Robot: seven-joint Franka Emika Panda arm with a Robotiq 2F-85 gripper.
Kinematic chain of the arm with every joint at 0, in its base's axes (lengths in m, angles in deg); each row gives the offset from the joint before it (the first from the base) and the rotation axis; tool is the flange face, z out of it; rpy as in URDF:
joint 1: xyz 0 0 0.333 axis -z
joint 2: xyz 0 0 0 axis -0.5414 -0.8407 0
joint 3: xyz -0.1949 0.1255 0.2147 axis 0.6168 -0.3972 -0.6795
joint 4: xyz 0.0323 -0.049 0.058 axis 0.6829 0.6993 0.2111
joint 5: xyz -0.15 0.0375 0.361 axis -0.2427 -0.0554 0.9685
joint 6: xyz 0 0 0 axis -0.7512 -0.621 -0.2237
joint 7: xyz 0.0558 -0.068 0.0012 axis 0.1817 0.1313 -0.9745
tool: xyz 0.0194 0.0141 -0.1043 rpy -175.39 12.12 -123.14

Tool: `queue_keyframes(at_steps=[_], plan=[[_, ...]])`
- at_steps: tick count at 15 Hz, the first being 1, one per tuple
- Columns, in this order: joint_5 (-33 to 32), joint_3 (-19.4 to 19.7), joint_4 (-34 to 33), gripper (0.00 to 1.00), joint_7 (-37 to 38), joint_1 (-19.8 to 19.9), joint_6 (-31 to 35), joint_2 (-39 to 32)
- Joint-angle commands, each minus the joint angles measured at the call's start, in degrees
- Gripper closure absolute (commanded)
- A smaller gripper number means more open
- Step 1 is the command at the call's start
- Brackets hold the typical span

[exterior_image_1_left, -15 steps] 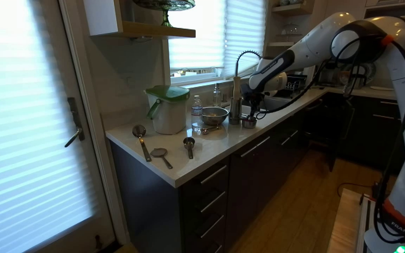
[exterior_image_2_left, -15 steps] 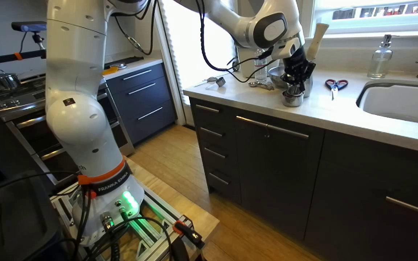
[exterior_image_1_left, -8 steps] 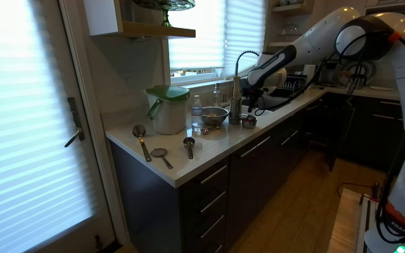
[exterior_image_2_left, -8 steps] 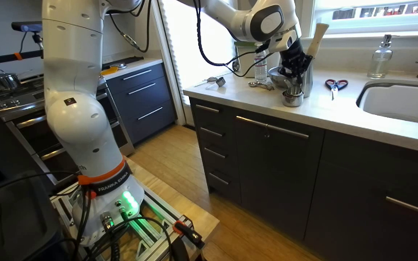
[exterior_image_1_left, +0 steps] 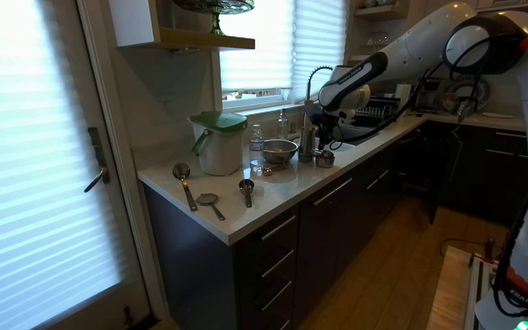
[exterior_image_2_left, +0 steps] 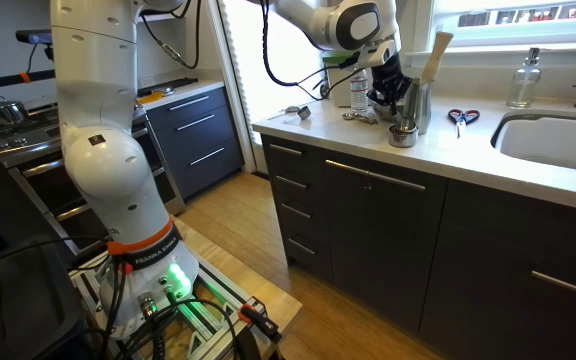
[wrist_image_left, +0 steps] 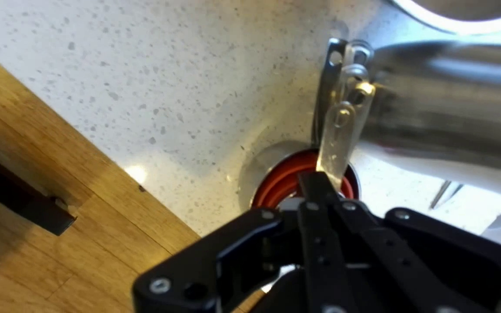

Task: Pick up the metallic cup near the tea strainer and put it in the metallic bowl near the cocktail shaker

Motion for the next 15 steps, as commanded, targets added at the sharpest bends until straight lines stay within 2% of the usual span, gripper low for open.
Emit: queue_keyframes(at_steps=[1, 3, 4, 12, 15], plan=[[0.6, -3.0, 4.0, 0.72, -5.0, -1.0, -2.3, 5.3], [0.5, -4.9, 4.6, 0.69, -8.5, -2.0, -2.0, 7.2], [0.3, -5.7, 4.5, 0.63, -10.0, -2.5, -1.9, 7.9], [0.9, -9.6, 4.6, 0.03, -21.3, -5.0, 0.3, 11.5], [5.0, -11.7, 6.9, 0.0, -30.4, -5.1, -5.0, 14.9]])
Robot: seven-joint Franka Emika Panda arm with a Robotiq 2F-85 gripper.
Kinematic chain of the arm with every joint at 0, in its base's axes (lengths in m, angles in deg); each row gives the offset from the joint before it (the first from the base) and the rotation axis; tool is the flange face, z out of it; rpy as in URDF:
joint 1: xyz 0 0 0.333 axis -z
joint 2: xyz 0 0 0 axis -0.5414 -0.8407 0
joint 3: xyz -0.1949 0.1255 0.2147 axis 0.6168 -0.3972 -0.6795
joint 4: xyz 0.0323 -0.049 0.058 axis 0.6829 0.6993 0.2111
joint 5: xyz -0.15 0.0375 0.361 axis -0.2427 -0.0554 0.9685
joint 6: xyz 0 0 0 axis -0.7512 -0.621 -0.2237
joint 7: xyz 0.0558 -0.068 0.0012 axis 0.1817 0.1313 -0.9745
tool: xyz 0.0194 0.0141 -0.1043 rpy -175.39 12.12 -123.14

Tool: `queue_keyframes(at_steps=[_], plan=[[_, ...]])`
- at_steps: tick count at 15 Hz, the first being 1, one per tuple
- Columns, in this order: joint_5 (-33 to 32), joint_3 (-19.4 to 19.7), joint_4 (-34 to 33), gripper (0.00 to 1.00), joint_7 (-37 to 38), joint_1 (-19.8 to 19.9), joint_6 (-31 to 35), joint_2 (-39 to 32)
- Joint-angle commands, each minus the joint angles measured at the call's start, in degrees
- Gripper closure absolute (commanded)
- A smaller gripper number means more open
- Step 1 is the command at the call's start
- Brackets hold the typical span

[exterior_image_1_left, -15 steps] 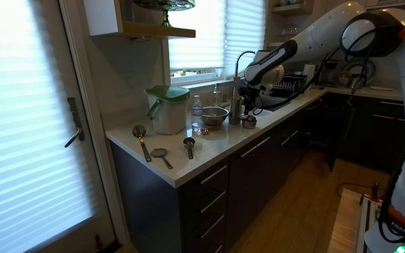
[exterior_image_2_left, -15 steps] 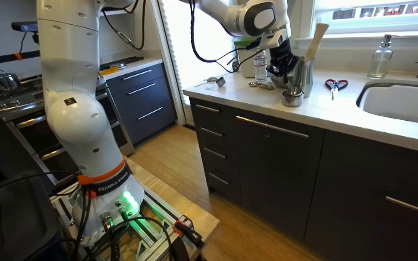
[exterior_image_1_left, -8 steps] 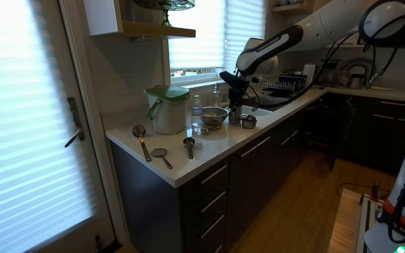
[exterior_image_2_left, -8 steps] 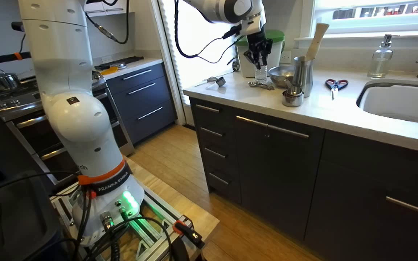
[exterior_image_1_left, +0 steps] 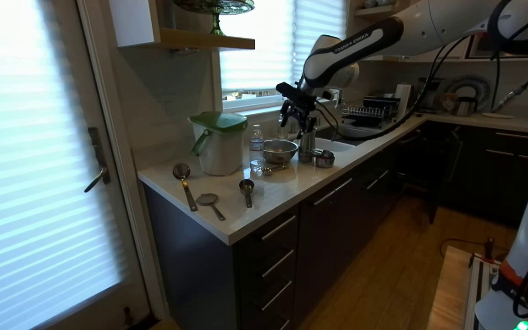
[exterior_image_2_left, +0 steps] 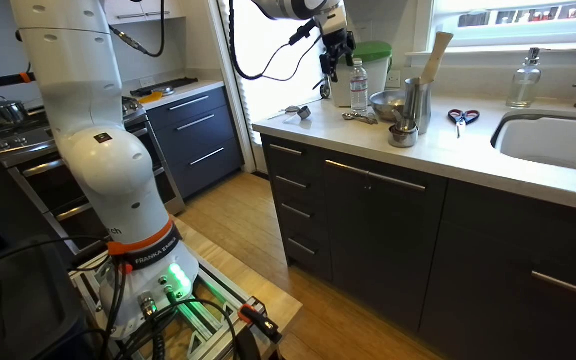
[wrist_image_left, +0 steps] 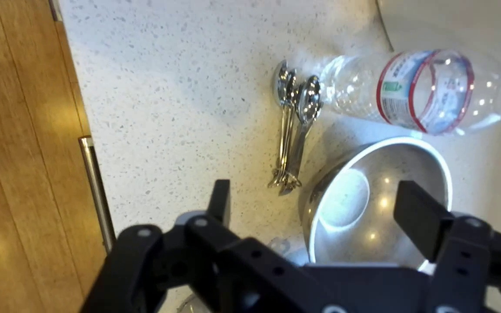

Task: Pick up the metallic cup near the tea strainer and put it in the metallic bowl near the cocktail shaker

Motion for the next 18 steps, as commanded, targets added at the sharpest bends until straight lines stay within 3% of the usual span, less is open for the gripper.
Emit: queue_keyframes(at_steps=[1, 5, 14, 15, 18], plan=[[4.7, -2.1, 6.3, 0.0, -10.2, -0.5, -5.4, 6.7], [6.0, -3.2, 14.2, 0.0, -20.4, -1.3, -14.5, 16.7], [2.0, -3.0, 33.1, 0.0, -47.4, -0.2, -31.5, 41.4], [3.5, -4.6, 27.8, 0.0, -42.4, 0.8, -30.8, 35.4], [3.4, -4.7, 31.5, 0.0, -46.8, 1.5, -31.4, 40.2]])
